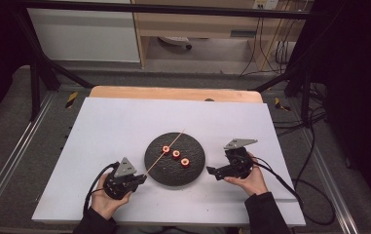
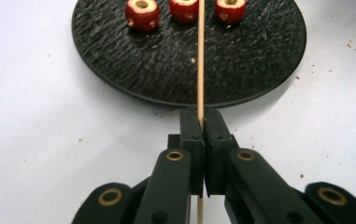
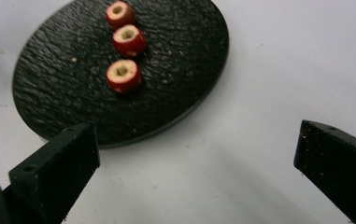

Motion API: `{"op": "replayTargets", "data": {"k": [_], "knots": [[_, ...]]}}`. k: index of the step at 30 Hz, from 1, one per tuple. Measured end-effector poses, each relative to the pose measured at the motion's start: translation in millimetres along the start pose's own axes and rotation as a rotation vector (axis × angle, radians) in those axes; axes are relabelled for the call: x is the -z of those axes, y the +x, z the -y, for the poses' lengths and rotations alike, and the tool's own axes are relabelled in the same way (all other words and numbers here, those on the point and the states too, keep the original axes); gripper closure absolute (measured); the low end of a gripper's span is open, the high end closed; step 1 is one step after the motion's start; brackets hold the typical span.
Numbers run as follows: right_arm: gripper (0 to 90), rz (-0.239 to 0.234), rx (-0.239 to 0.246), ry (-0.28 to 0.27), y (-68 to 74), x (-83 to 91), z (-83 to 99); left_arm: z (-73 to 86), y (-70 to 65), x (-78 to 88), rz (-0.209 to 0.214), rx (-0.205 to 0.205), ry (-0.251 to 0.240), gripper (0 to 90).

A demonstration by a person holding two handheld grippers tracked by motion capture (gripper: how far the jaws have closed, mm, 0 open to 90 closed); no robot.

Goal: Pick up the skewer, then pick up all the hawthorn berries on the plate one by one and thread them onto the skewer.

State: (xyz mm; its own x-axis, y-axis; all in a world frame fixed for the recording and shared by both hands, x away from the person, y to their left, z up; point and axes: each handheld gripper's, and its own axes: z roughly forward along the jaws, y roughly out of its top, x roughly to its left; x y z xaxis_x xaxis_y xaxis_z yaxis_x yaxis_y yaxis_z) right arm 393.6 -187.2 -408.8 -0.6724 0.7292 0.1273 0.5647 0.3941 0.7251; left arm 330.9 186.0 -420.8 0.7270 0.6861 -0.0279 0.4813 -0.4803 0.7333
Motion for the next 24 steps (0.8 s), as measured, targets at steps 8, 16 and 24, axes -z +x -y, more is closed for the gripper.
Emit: {"op": "replayTargets", "data": {"k": [8,16,24], "knots": [[0.7,-0.021,0.028,0.028,10.9,-12.4,-16.1,10.9,7.4,5.0,-0.002,0.020,-0.011,88.4],[6.3,-0.062,0.049,0.068,21.8,-30.0,-39.2,11.0,5.8,4.4,0.004,0.009,-0.003,88.4],[19.4,-0.116,0.096,0.189,29.7,-52.4,-58.5,10.2,5.7,3.2,-0.001,0.002,0.001,88.4]]}}
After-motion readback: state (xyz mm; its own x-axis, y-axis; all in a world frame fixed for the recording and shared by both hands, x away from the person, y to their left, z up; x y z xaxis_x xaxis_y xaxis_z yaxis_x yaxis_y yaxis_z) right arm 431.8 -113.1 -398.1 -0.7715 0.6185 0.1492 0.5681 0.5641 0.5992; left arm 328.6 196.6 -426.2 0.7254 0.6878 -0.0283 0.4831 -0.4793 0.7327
